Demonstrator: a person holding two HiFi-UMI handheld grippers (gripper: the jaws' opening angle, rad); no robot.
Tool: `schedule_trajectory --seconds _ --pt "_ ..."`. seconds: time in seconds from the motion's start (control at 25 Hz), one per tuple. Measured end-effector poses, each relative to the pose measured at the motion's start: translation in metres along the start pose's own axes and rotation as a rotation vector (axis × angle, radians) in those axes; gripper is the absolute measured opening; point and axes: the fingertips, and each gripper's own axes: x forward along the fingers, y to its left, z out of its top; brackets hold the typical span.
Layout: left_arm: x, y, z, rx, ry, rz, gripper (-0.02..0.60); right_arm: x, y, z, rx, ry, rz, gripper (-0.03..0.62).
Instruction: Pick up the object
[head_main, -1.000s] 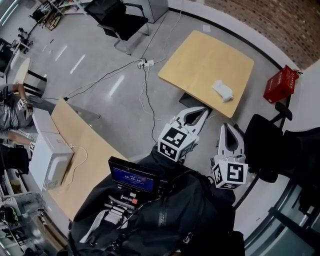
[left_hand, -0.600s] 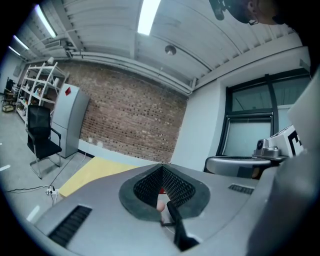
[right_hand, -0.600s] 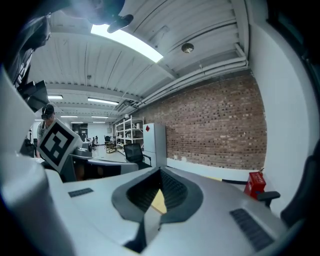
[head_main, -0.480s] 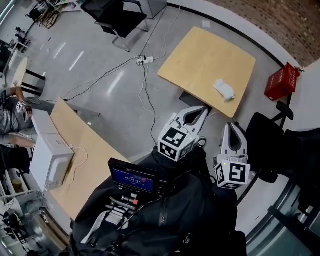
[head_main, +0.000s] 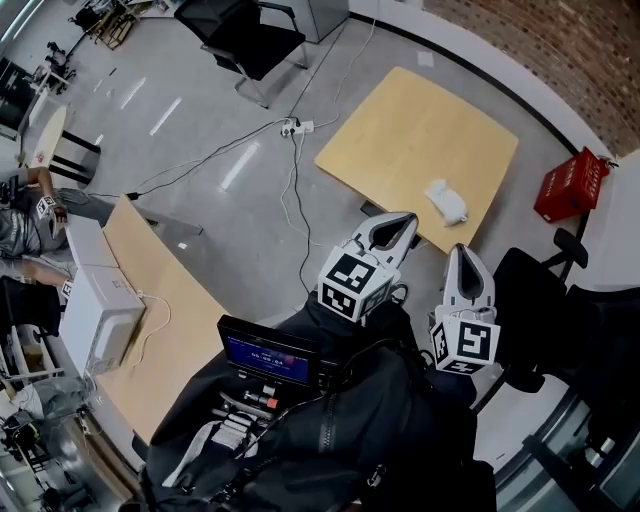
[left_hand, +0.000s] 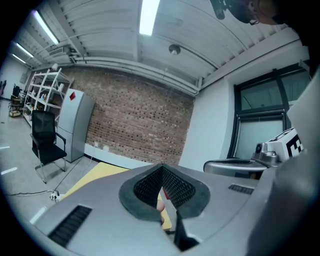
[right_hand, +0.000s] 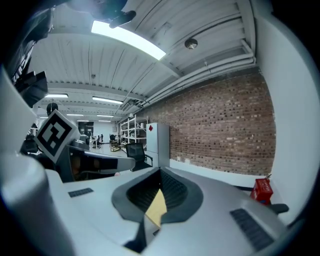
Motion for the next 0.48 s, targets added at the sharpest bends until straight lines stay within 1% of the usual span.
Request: schedule_trajectory --seconds 0.24,0.36,0.48 --pt "0.045 0.015 0.015 0.010 -0.003 0.035 0.000 0.029 -0.054 -0.005 0.023 0.018 -0.028 0.002" --pt "0.067 0.023 0.015 0.005 0.018 0.049 0.000 0.042 -0.078 -0.008 0.048 0.018 -0.042 0.003" --pt "0.086 0.033 0.015 0.008 0.036 0.075 0.000 0.056 -0.098 -0.012 0.071 0.023 -0.037 0.003"
